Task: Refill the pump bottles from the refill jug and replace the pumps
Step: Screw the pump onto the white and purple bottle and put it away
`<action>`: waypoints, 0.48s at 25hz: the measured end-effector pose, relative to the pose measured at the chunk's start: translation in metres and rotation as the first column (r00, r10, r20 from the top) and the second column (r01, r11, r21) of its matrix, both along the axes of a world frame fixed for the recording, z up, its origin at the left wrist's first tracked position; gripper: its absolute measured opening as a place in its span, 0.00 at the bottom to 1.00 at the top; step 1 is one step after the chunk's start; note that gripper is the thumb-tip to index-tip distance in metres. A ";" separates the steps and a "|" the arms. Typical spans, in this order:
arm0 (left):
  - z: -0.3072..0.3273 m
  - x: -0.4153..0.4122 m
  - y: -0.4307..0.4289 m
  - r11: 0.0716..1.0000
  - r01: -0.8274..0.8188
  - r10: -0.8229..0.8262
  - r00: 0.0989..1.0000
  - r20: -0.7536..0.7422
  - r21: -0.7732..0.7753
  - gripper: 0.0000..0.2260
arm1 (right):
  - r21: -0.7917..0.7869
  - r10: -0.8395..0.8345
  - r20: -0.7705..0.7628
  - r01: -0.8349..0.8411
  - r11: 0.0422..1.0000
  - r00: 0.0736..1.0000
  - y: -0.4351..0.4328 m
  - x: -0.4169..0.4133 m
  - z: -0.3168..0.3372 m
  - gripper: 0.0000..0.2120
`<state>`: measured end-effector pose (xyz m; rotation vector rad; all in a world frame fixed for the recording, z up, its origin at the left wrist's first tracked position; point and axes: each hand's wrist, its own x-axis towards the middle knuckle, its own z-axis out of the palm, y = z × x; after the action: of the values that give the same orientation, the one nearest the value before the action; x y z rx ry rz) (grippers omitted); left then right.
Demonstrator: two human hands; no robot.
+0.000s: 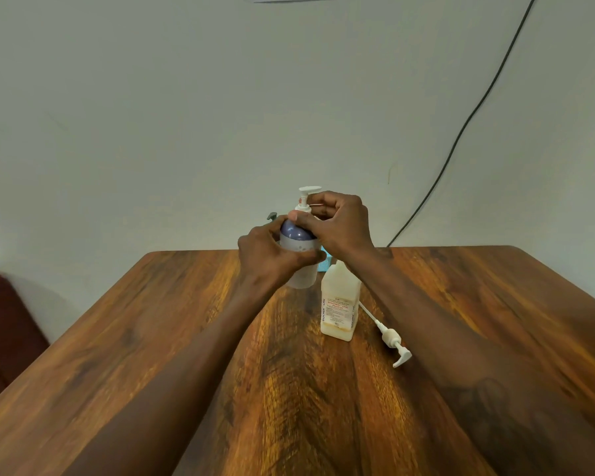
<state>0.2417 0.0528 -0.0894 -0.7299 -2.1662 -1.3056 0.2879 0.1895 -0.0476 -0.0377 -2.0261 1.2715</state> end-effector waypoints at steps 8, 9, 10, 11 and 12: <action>0.015 -0.061 0.030 0.999 -0.040 0.040 0.999 0.021 -0.033 0.30 | 0.066 -0.220 -0.153 0.232 0.971 0.964 0.026 -0.053 0.035 0.13; 0.014 -0.068 0.037 0.999 -0.045 0.046 0.999 0.022 -0.026 0.30 | 0.113 -0.276 -0.177 0.298 0.948 0.945 0.027 -0.061 0.036 0.14; 0.013 -0.074 0.044 0.999 -0.046 0.046 0.999 0.026 -0.015 0.30 | 0.149 -0.309 -0.192 0.338 0.929 0.932 0.028 -0.068 0.035 0.15; 0.011 -0.080 0.050 0.999 -0.044 0.044 0.998 0.035 0.000 0.29 | 0.179 -0.313 -0.196 0.347 0.921 0.929 0.029 -0.075 0.035 0.15; 0.010 -0.087 0.056 0.999 -0.042 0.041 0.998 0.050 0.016 0.30 | 0.207 -0.287 -0.185 0.323 0.923 0.940 0.033 -0.083 0.034 0.16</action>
<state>0.1548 0.1088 -0.0797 -0.6489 -2.1946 -1.3320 0.2045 0.2225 -0.0139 -0.1375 -1.9357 0.8102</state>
